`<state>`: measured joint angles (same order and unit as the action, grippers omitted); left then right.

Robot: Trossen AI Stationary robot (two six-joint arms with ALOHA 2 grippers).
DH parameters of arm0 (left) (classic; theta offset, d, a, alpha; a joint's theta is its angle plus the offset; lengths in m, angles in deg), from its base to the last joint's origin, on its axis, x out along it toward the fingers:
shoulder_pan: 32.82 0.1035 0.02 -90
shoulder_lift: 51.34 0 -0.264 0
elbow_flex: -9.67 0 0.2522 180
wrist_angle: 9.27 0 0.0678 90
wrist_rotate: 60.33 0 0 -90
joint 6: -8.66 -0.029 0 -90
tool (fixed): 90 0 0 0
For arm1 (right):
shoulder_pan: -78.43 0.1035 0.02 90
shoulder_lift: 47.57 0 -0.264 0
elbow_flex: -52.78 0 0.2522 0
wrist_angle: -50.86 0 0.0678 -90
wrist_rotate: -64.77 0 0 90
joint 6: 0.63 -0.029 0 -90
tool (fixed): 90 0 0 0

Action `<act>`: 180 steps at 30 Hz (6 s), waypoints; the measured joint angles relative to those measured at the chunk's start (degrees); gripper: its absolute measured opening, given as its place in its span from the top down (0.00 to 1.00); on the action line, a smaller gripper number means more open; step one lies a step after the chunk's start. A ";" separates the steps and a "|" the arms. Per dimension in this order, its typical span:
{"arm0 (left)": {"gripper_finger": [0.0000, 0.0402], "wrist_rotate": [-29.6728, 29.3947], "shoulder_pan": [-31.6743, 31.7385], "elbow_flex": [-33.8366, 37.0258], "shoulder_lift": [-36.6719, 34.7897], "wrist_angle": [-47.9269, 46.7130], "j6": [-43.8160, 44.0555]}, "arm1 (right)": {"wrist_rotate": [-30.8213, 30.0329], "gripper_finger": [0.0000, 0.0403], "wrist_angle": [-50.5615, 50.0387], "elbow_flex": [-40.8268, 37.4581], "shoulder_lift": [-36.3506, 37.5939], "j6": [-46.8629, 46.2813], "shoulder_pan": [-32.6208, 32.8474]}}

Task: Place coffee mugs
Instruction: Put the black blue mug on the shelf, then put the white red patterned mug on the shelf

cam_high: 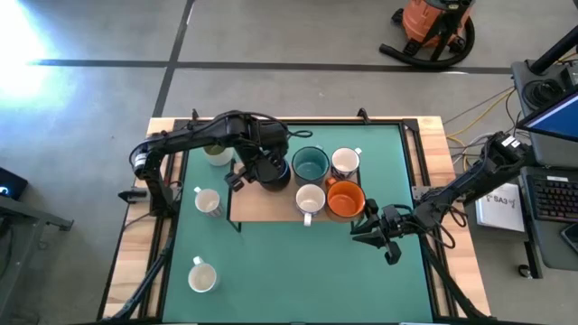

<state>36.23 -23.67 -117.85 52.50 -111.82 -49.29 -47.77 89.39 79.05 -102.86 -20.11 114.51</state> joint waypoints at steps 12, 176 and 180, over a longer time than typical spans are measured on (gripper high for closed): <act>0.61 -3.67 0.37 0.02 0.00 4.50 -0.05 | -0.01 0.83 0.00 0.00 0.01 0.00 0.00; 0.98 -8.55 9.89 28.05 -31.40 15.13 36.15 | 0.01 0.83 -0.24 0.00 0.00 0.00 -0.01; 0.97 -8.56 9.35 25.94 -29.72 12.69 36.17 | 0.00 0.83 -0.24 0.00 0.00 0.00 0.00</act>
<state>27.67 -14.32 -91.91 22.78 -99.13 -13.12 -47.77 89.15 79.05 -102.86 -20.11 114.51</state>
